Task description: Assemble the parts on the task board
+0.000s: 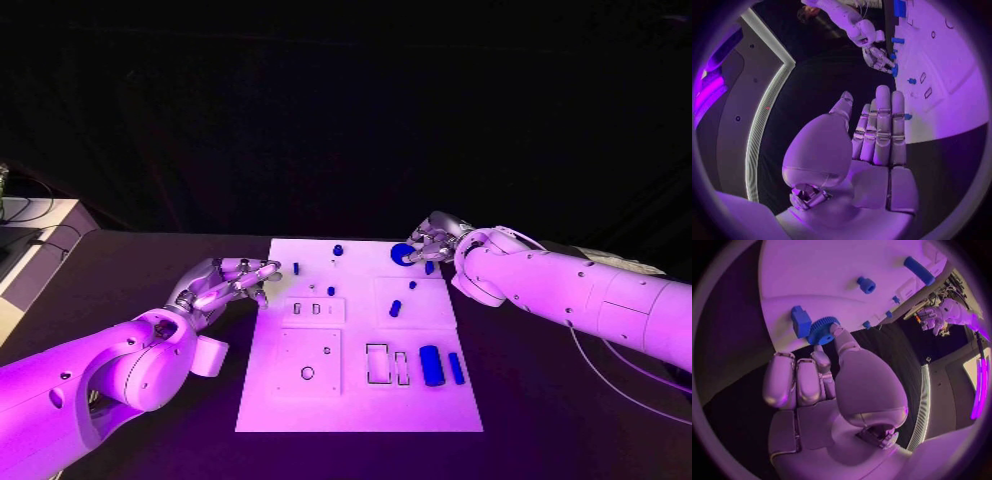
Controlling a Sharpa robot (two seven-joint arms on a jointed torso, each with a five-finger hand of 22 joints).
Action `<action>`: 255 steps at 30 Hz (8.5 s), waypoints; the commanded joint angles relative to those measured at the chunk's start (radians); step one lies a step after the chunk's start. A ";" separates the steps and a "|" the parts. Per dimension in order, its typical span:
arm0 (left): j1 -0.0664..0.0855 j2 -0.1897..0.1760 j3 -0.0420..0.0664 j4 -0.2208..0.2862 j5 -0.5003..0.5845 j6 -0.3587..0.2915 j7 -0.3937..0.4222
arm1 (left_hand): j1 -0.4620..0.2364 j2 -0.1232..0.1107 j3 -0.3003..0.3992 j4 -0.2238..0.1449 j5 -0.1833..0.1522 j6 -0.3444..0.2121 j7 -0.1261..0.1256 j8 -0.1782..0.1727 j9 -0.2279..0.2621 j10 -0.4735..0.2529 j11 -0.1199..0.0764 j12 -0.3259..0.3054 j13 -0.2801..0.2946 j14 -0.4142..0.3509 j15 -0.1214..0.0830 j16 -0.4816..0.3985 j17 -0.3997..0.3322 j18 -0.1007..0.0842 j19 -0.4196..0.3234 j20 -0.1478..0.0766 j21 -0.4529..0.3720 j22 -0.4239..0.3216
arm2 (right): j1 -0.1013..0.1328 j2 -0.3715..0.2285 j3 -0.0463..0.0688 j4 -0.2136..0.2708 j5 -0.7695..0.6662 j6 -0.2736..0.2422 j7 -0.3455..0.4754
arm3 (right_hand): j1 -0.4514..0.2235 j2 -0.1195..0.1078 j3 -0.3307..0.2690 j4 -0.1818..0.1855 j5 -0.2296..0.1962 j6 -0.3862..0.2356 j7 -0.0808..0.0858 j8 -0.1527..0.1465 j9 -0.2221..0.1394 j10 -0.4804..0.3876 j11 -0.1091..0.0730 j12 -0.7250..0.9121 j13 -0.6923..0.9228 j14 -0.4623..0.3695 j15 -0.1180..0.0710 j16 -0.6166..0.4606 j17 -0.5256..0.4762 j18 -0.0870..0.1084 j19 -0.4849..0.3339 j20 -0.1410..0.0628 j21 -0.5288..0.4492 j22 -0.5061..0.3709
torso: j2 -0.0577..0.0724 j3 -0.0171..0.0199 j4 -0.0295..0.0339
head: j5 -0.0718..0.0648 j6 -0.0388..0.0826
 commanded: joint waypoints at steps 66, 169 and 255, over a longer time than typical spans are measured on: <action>-0.001 0.004 0.001 0.002 -0.003 0.021 0.009 | -0.002 0.011 0.002 -0.006 -0.001 -0.006 -0.004 -0.004 0.001 -0.005 0.001 -0.004 0.001 -0.008 0.002 0.008 -0.003 0.017 -0.007 0.000 0.010 -0.009 | -0.029 0.153 0.001 0.150 -0.416 -0.180 -0.124 | -0.048 0.076 0.131 -0.082 0.046 0.121 -0.036 -0.009 0.000 0.088 -0.045 0.039 0.077 0.006 -0.020 -0.005 0.030 -0.011 0.055 -0.018 0.029 0.166 | 0.002 -0.0048 0.0044 | 0.010 -0.001; -0.032 -0.006 0.001 0.001 -0.003 0.021 0.011 | -0.001 0.011 0.001 -0.008 -0.001 -0.006 -0.003 -0.004 0.001 -0.007 0.001 -0.003 0.001 -0.009 0.002 0.009 -0.005 0.017 -0.010 0.000 0.018 -0.020 | -0.046 -0.204 -0.003 0.168 0.051 -0.074 0.293 | 0.035 0.032 0.053 -0.098 -0.006 0.004 0.008 -0.012 -0.004 0.018 -0.016 -0.024 -0.002 0.005 0.006 -0.018 0.054 -0.005 0.046 0.008 0.029 0.166 | -0.018 0.0276 -0.0384 | 0.030 -0.007; -0.033 -0.011 0.005 -0.002 -0.003 0.020 0.008 | -0.002 0.011 0.001 -0.009 -0.001 -0.008 -0.003 -0.004 0.001 -0.007 0.001 -0.003 0.001 -0.008 0.002 0.009 -0.006 0.017 -0.011 0.000 0.024 -0.030 | -0.074 -0.080 -0.005 0.065 0.024 -0.144 0.207 | 0.013 0.117 0.080 -0.094 -0.002 0.151 -0.047 -0.004 0.003 0.059 -0.052 0.007 0.032 0.011 -0.024 -0.023 0.071 -0.017 0.049 -0.021 0.042 0.169 | -0.020 0.0262 -0.0402 | 0.043 -0.029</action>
